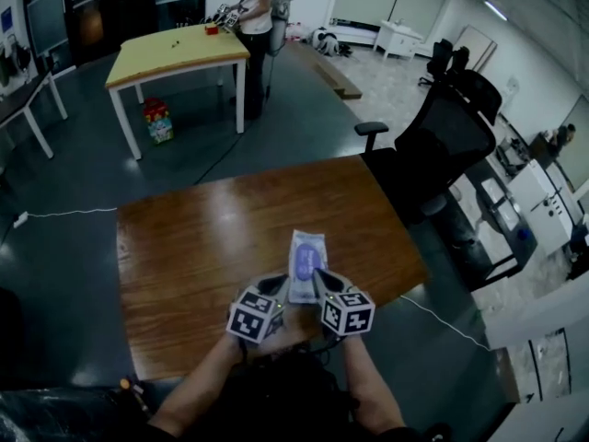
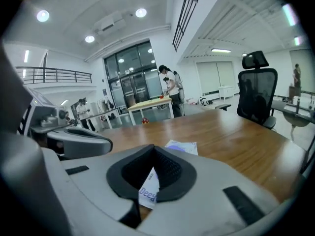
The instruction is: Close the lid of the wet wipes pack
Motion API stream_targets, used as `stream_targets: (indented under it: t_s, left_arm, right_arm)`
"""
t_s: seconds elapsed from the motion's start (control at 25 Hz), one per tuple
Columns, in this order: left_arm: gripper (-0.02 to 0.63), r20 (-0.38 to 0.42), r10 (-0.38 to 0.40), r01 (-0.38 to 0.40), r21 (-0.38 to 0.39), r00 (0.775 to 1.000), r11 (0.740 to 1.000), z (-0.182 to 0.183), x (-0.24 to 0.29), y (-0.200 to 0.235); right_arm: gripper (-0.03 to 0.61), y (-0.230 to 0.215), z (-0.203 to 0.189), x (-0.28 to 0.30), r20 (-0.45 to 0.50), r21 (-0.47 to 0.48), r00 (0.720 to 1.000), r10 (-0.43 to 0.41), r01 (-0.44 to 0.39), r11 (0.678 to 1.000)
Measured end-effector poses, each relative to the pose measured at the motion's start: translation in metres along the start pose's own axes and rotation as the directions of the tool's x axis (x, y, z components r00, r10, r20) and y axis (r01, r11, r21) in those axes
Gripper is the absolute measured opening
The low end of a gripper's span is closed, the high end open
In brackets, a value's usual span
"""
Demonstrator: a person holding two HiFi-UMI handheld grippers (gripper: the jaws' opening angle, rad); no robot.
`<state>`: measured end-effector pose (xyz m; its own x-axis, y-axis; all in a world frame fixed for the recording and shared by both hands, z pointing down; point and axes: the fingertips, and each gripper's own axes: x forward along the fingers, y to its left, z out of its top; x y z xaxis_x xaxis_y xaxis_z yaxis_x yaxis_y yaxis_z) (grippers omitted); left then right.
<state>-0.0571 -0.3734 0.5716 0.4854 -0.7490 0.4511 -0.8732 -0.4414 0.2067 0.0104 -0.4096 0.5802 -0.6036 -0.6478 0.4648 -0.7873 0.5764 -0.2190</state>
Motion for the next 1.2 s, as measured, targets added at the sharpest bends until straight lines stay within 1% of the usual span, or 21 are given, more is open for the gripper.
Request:
stream_targets:
  t_s: [0.12, 0.32, 0.48, 0.64, 0.8, 0.96, 1.08, 1.2]
  left_arm:
    - [0.006, 0.040, -0.028, 0.027, 0.025, 0.999, 0.999, 0.014, -0.008, -0.015]
    - [0.006, 0.137, -0.076, 0.068, 0.061, 0.988, 0.996, 0.052, -0.024, -0.052]
    - [0.006, 0.194, -0.112, 0.092, 0.105, 0.975, 0.990, 0.073, -0.037, -0.090]
    - [0.008, 0.224, -0.129, 0.101, 0.133, 0.966, 0.986, 0.079, -0.060, -0.128]
    - [0.006, 0.246, -0.135, 0.102, 0.144, 0.960, 0.984, 0.080, -0.080, -0.168]
    - [0.008, 0.254, -0.141, 0.102, 0.158, 0.957, 0.982, 0.073, -0.096, -0.207]
    - [0.006, 0.267, -0.146, 0.101, 0.176, 0.953, 0.979, 0.070, -0.110, -0.230]
    - [0.006, 0.291, -0.150, 0.096, 0.194, 0.945, 0.976, 0.072, -0.125, -0.250]
  right_arm:
    - [0.008, 0.009, 0.024, -0.035, 0.109, 0.001, 0.994, 0.013, -0.013, 1.000]
    - [0.008, 0.027, 0.059, -0.094, 0.241, -0.095, 0.969, 0.062, -0.040, 0.995]
    - [0.009, 0.035, 0.077, -0.145, 0.347, -0.115, 0.934, 0.082, -0.044, 0.992]
    - [0.009, 0.047, 0.080, -0.194, 0.426, -0.131, 0.897, 0.115, -0.065, 0.989]
    - [0.008, 0.054, 0.078, -0.241, 0.483, -0.139, 0.865, 0.135, -0.076, 0.987]
    - [0.008, 0.058, 0.072, -0.287, 0.530, -0.156, 0.832, 0.165, -0.096, 0.983]
    - [0.008, 0.060, 0.064, -0.311, 0.540, -0.158, 0.825, 0.169, -0.097, 0.983]
    - [0.008, 0.064, 0.055, -0.330, 0.532, -0.172, 0.830, 0.168, -0.088, 0.981]
